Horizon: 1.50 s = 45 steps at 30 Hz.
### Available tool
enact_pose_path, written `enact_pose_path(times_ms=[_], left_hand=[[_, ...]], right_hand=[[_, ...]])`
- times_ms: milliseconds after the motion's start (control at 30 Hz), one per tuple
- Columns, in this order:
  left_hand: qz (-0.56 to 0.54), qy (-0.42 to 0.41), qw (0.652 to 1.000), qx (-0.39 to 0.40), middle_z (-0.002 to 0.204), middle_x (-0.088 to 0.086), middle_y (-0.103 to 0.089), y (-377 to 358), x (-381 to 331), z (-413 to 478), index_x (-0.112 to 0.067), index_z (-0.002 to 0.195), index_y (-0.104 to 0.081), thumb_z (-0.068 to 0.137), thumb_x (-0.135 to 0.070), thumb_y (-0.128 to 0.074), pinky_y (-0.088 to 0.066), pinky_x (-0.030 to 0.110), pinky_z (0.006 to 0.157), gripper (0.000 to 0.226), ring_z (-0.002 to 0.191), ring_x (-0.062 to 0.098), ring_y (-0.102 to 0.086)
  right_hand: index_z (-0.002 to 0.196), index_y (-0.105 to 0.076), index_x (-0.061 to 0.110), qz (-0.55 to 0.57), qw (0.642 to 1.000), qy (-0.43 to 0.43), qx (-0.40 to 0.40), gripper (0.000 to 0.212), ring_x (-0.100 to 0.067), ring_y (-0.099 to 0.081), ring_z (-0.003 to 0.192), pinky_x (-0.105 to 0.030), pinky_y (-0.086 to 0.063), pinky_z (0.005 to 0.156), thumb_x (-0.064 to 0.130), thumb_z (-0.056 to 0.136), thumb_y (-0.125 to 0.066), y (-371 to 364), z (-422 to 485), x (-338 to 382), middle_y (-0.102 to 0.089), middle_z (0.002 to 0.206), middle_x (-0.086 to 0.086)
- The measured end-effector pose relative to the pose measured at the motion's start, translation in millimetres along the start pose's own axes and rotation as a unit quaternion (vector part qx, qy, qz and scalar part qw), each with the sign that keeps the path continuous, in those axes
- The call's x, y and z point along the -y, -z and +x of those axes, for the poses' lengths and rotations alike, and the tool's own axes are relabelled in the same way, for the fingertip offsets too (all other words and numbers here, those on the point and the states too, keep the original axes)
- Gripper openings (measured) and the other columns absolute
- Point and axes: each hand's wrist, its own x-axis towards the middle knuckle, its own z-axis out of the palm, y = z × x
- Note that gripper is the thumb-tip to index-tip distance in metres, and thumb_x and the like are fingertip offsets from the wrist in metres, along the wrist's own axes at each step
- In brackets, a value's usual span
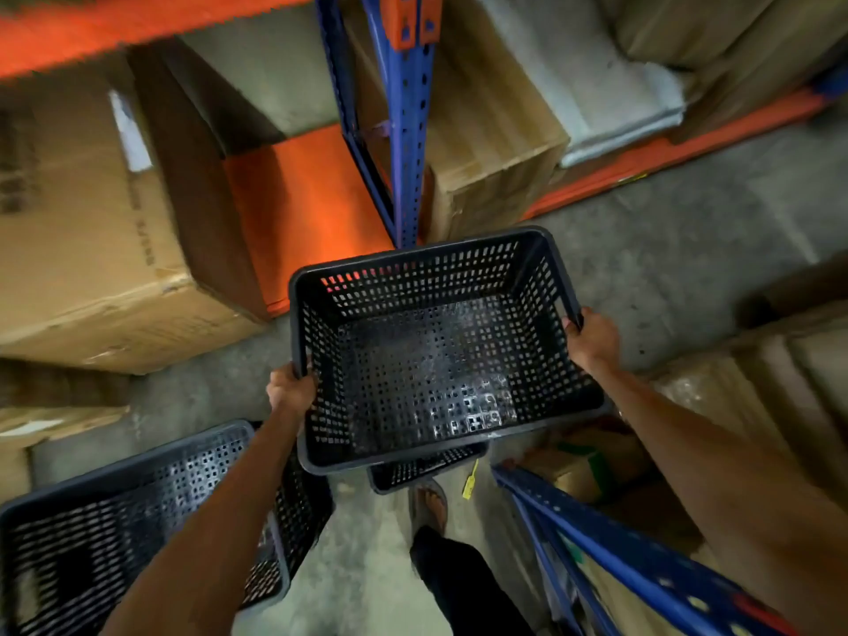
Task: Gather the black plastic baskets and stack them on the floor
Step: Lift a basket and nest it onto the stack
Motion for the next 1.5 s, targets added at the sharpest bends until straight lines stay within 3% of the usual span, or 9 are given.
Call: enact_pose_path(times_ms=[233,433,700,800,967,1200,1267,1367,1500], left_hand=[[0.077,-0.107,0.991,-0.027,0.12,0.023,-0.067,125.5,-55.3,-84.9,-0.005,0.123,-0.066,0.09,-0.025,-0.061,-0.05,0.043,0.094,0.038,0.117,0.035,-0.062],[0.085,-0.121,0.987,-0.067,0.128,0.015,-0.065,228.8,-19.6,-130.4,-0.01,0.129,-0.063,0.088,-0.02,-0.062,-0.048,0.038,0.103,0.042,0.121,0.03,-0.06],[-0.015,-0.077,0.984,-0.16,0.116,0.025,-0.067,353.4,117.1,-145.3,0.0,0.116,-0.066,0.088,-0.013,-0.062,-0.051,0.044,0.095,0.031,0.111,0.039,-0.063],[0.001,-0.071,0.982,-0.173,0.122,0.022,-0.066,390.0,173.6,-144.3,-0.004,0.124,-0.064,0.091,-0.014,-0.06,-0.05,0.043,0.095,0.035,0.115,0.037,-0.061],[0.026,-0.051,0.98,-0.19,0.123,0.022,-0.066,451.1,258.6,-127.1,-0.008,0.128,-0.063,0.091,-0.023,-0.061,-0.049,0.04,0.093,0.04,0.116,0.036,-0.061],[0.027,-0.064,0.983,-0.172,0.123,0.019,-0.066,490.9,335.5,-99.5,-0.011,0.133,-0.058,0.094,-0.031,-0.058,-0.049,0.039,0.093,0.044,0.115,0.037,-0.061],[0.002,-0.076,0.982,-0.17,0.119,0.018,-0.067,492.5,347.8,-94.0,-0.009,0.131,-0.059,0.093,-0.026,-0.06,-0.05,0.035,0.087,0.042,0.108,0.033,-0.064],[-0.015,-0.1,0.981,-0.165,0.106,0.014,-0.069,493.2,360.1,-88.3,-0.007,0.126,-0.062,0.093,-0.019,-0.06,-0.048,0.021,0.066,0.035,0.093,0.025,-0.064],[0.004,-0.09,0.985,-0.148,0.123,0.019,-0.067,492.5,377.2,-76.5,-0.01,0.134,-0.057,0.094,-0.027,-0.059,-0.053,0.041,0.092,0.044,0.113,0.034,-0.064]], right_hand=[[0.117,-0.059,-0.005,0.042,0.997,0.047,-0.039,0.03,-0.043,-0.061,0.102,-0.047,-0.051,0.084,0.016,0.097,-0.051,95.1,-79.6,47.3,-0.065,0.109,-0.028],[0.109,-0.064,-0.006,0.071,0.992,0.09,-0.055,0.029,-0.044,-0.063,0.101,-0.044,-0.051,0.082,0.017,0.093,-0.056,102.6,-147.2,104.3,-0.066,0.105,-0.03],[0.106,-0.064,-0.011,0.071,0.982,0.173,-0.029,0.033,-0.046,-0.06,0.106,-0.046,-0.048,0.088,0.019,0.095,-0.054,22.1,-260.8,204.5,-0.065,0.107,-0.034],[0.113,-0.061,-0.004,0.081,0.979,0.187,-0.024,0.029,-0.047,-0.061,0.104,-0.046,-0.049,0.087,0.017,0.095,-0.054,-14.9,-308.2,232.2,-0.065,0.106,-0.033],[0.104,-0.061,-0.007,0.086,0.979,0.183,-0.023,0.027,-0.047,-0.063,0.101,-0.047,-0.05,0.085,0.018,0.095,-0.055,-80.2,-392.8,268.0,-0.066,0.1,-0.034],[0.11,-0.055,-0.003,0.082,0.984,0.155,-0.031,0.026,-0.047,-0.063,0.097,-0.046,-0.051,0.079,0.019,0.097,-0.05,-148.3,-473.7,276.8,-0.066,0.1,-0.032],[0.11,-0.055,-0.003,0.089,0.983,0.156,-0.035,0.025,-0.048,-0.063,0.096,-0.048,-0.051,0.078,0.018,0.098,-0.051,-158.6,-484.6,274.4,-0.066,0.1,-0.032],[0.109,-0.054,-0.002,0.084,0.984,0.154,-0.046,0.023,-0.048,-0.063,0.094,-0.048,-0.051,0.076,0.018,0.098,-0.049,-167.1,-491.9,276.2,-0.065,0.097,-0.032],[0.108,-0.055,-0.002,0.082,0.982,0.16,-0.05,0.024,-0.047,-0.063,0.09,-0.047,-0.05,0.073,0.019,0.099,-0.048,-178.1,-496.3,277.9,-0.065,0.094,-0.031]])
